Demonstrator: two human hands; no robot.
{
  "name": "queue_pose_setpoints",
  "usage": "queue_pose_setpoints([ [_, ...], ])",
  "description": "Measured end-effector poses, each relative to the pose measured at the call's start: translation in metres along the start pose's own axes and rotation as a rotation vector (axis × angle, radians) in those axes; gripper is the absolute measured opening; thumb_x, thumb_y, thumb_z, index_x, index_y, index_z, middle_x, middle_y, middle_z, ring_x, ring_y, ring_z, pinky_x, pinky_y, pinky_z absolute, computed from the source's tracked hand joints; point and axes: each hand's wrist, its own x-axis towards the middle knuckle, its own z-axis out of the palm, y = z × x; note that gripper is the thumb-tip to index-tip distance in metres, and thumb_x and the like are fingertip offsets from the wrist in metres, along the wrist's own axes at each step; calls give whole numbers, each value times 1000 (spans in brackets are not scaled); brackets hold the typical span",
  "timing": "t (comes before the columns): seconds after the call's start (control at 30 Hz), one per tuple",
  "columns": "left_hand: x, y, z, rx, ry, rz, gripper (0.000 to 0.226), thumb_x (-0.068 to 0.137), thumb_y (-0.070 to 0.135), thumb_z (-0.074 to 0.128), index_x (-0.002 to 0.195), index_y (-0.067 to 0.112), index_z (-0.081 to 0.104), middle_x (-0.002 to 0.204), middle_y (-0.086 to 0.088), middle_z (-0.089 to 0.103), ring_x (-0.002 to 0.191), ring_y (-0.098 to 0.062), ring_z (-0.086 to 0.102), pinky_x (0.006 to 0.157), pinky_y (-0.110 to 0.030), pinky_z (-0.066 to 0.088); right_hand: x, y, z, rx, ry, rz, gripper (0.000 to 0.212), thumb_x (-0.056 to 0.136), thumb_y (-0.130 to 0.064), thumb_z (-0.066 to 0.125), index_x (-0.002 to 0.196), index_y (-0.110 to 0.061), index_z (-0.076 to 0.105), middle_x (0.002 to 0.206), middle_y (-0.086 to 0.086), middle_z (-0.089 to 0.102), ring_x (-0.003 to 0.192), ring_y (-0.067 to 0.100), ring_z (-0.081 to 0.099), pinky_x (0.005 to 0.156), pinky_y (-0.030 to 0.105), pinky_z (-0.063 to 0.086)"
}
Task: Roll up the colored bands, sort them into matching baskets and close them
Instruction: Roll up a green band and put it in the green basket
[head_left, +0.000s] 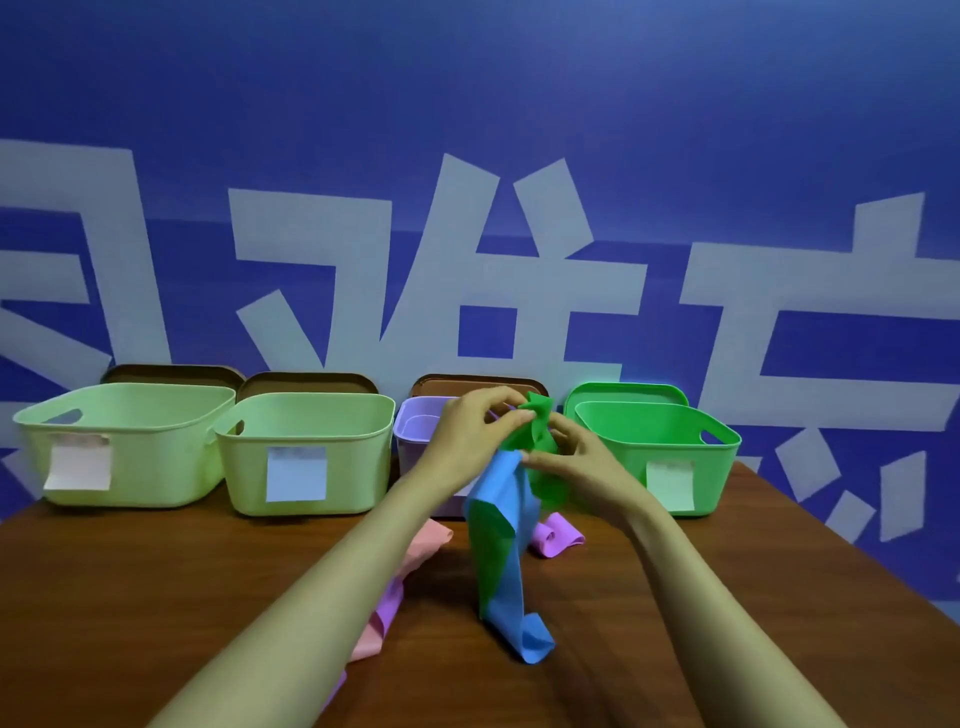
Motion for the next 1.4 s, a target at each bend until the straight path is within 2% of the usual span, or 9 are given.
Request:
queue_pose_setpoints([
  [0.1,-2,-1,-3,-75,42,-74,2,87,23,67,88,24,67,80,10,65,76,-12,57,73,-32,50,-3,-8,-4,169,-119,76,38,80,-5,71,117,-12,63,115,10,68,107,24,64,97,40,49],
  [0.2,-7,-6,1,-89,20,-117,7,88,26,66,89,19,66,76,7,63,72,-14,55,70,-31,47,-4,-16,-7,204,-182,151,36,80,-17,73,113,-8,64,108,12,68,97,22,66,87,33,54],
  [0.4,-17,3,12,-155,24,-183,25,85,24,68,102,24,50,98,-2,57,89,-19,59,83,-41,54,7,-35,1,-105,190,-36,5,92,-6,59,88,-10,59,80,3,65,73,17,61,61,22,51],
  [0.5,-30,-7,20,-64,-166,-358,54,78,21,77,119,18,43,110,0,56,94,-16,58,83,-35,50,11,-47,2,65,262,-156,10,95,-9,54,88,-15,59,81,2,65,72,14,61,64,26,51],
  [0.6,-43,-21,24,35,-377,-414,36,82,15,72,115,7,62,102,-6,64,73,-11,55,67,-24,46,14,-57,-1,264,317,-244,11,97,-12,52,91,-17,59,79,1,66,65,13,63,61,29,54],
  [0.83,-55,-42,25,2,-261,-534,45,78,22,75,119,13,58,112,-8,68,104,-26,64,89,-38,52,17,-54,-8,499,334,-209,17,97,-6,48,90,-19,57,72,4,62,64,17,59,57,25,50],
  [1.0,-52,-33,25,-3,-120,-390,17,85,21,69,100,14,70,90,-16,68,76,-19,64,67,-29,46,12,-40,-6,-64,296,-23,16,94,-4,53,84,-16,58,82,4,65,73,14,62,60,23,47],
  [1.2,-23,-6,10,-398,181,-503,13,98,24,49,101,16,59,101,-10,67,93,-26,65,86,-43,54,12,-19,-13,-252,403,53,14,89,-15,66,81,-18,55,79,6,63,63,14,59,48,18,42],
  [1.4,-33,-20,8,-438,189,-643,13,99,20,45,90,13,51,85,-13,56,76,-22,52,70,-39,48,7,-1,-24,-723,422,224,41,88,-20,66,123,-4,53,113,14,61,86,22,53,70,27,38],
])
